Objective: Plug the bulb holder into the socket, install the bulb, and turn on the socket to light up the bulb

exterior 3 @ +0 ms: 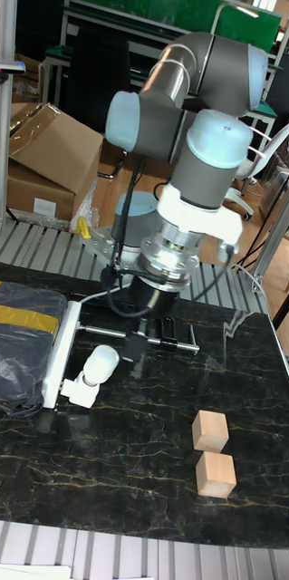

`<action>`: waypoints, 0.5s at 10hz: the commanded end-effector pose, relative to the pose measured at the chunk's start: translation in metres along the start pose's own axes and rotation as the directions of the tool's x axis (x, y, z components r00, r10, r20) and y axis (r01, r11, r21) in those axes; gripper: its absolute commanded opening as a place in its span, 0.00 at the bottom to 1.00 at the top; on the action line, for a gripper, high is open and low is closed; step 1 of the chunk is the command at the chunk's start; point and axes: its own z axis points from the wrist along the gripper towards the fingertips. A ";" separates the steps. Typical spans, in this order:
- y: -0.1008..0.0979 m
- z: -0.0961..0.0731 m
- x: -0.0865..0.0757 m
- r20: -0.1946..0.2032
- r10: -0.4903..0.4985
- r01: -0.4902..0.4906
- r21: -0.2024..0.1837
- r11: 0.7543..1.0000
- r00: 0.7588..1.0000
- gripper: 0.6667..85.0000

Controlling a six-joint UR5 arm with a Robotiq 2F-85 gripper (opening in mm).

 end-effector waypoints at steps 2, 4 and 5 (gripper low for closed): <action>0.001 0.016 -0.057 0.061 -0.049 0.048 0.013 0.999 0.997 0.65; -0.004 0.027 -0.060 0.010 0.021 -0.021 0.070 0.997 1.000 0.20; -0.007 0.037 -0.062 0.008 0.032 -0.033 0.083 0.996 0.999 0.06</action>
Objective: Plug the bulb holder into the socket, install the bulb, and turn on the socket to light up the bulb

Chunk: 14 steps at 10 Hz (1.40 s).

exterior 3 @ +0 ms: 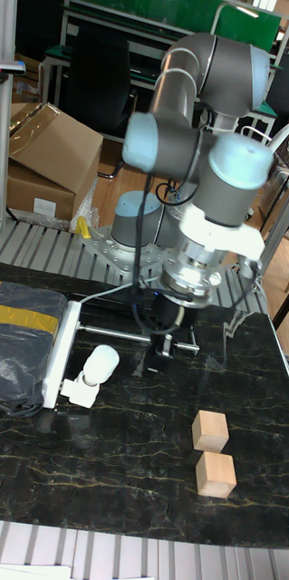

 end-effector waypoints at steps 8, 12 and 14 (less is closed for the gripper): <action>-0.020 0.060 0.035 -0.172 -0.055 0.065 0.053 0.997 0.984 0.01; -0.015 0.066 0.054 -0.220 -0.103 0.111 0.025 0.994 0.970 0.01; -0.014 0.068 0.064 -0.247 -0.111 0.118 0.016 0.993 0.963 0.01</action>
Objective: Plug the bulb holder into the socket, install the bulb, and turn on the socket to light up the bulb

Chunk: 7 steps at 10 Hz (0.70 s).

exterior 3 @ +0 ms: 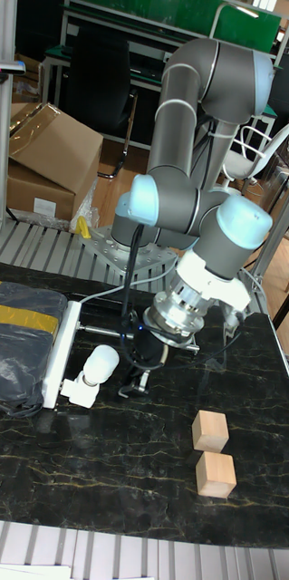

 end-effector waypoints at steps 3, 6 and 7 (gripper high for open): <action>0.014 0.008 0.018 -0.053 -0.019 0.017 -0.047 0.999 0.998 0.01; 0.016 0.008 0.019 -0.062 -0.016 0.012 -0.050 0.999 0.998 0.01; 0.017 0.006 0.017 -0.064 -0.008 0.005 -0.052 0.999 0.998 0.01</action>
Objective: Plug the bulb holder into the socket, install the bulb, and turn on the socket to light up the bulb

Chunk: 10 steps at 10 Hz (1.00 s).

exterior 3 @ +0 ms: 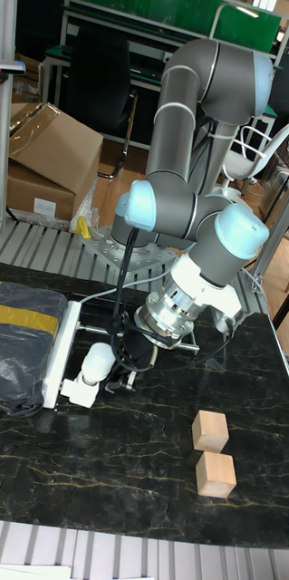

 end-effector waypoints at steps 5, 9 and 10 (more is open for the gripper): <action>0.001 -0.006 0.007 -0.050 0.050 -0.050 0.001 0.999 0.997 0.01; -0.002 -0.004 0.014 -0.075 0.051 -0.050 0.013 0.999 0.996 0.01; -0.003 -0.001 0.019 -0.089 0.049 -0.047 0.022 0.999 0.995 0.01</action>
